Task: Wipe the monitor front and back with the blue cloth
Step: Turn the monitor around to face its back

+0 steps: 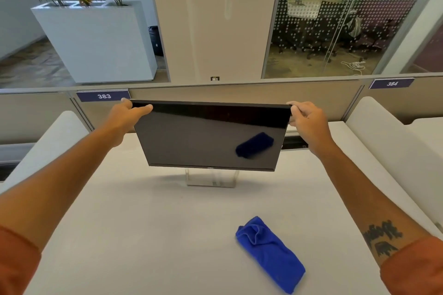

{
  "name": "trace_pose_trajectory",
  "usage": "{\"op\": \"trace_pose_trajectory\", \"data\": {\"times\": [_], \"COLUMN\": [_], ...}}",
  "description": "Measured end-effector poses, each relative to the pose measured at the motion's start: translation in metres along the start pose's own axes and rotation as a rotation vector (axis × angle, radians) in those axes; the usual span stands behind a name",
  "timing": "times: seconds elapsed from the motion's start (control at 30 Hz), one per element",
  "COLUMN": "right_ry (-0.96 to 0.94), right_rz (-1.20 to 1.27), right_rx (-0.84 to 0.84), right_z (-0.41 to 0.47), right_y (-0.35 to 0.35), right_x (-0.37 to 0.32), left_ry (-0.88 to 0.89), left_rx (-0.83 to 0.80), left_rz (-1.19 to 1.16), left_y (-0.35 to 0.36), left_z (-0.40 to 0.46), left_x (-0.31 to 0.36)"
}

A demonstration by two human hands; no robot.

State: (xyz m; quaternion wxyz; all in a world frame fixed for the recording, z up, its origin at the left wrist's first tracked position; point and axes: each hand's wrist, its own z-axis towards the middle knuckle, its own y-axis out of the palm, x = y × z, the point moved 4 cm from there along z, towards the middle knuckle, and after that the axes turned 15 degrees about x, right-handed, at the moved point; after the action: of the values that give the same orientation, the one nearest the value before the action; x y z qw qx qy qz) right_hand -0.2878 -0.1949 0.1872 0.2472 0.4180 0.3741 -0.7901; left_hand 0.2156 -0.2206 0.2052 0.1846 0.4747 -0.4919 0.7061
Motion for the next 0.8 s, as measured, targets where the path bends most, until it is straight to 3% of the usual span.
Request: {"op": "trace_pose_trajectory", "data": {"times": [0.43, 0.8], "right_ry": [-0.137, -0.145], "right_rz": [0.068, 0.016], "right_rx": [-0.018, -0.073], "right_z": [-0.067, -0.103], "right_y": [-0.053, -0.069], "right_x": [-0.008, -0.022], "left_ry": [0.021, 0.079], "left_rx": [-0.090, -0.164], "left_rz": [0.007, -0.014], "left_y": [0.038, 0.064], "left_z": [0.037, 0.055], "left_x": [0.023, 0.027]}}
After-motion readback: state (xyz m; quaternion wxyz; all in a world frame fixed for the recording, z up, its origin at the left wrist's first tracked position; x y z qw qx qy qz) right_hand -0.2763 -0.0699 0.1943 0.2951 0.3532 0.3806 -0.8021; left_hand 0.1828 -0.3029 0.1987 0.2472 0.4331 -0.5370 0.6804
